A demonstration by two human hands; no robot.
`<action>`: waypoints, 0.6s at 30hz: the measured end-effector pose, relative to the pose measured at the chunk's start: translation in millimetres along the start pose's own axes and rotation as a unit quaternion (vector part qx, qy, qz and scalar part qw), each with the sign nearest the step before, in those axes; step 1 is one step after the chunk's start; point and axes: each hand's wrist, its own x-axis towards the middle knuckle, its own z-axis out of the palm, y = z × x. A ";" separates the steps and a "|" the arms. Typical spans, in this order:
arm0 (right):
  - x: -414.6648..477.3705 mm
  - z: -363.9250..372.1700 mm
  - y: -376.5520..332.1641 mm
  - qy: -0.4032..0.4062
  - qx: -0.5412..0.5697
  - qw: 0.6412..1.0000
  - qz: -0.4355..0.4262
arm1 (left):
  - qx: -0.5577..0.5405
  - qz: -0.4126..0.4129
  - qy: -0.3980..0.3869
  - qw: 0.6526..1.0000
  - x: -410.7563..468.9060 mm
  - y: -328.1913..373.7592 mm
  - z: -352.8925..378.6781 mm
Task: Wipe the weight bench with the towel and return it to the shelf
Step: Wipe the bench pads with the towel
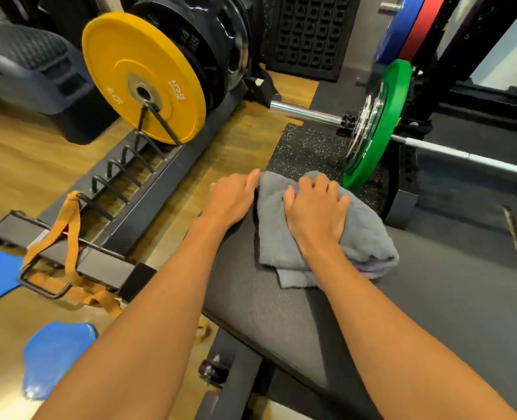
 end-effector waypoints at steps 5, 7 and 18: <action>9.7 -5.8 -4.9 -0.001 -0.008 1.000 -0.020 | -0.043 -0.078 0.002 0.996 -20.1 -10.6 -14.6; -17.6 -16.8 -6.5 0.005 -0.005 1.000 -0.030 | -0.086 -0.081 -0.003 0.993 -26.0 -11.1 -19.4; -146.7 -42.2 -72.5 0.033 0.010 0.988 -0.148 | -0.389 -0.181 -0.156 0.889 -16.3 -26.2 -54.4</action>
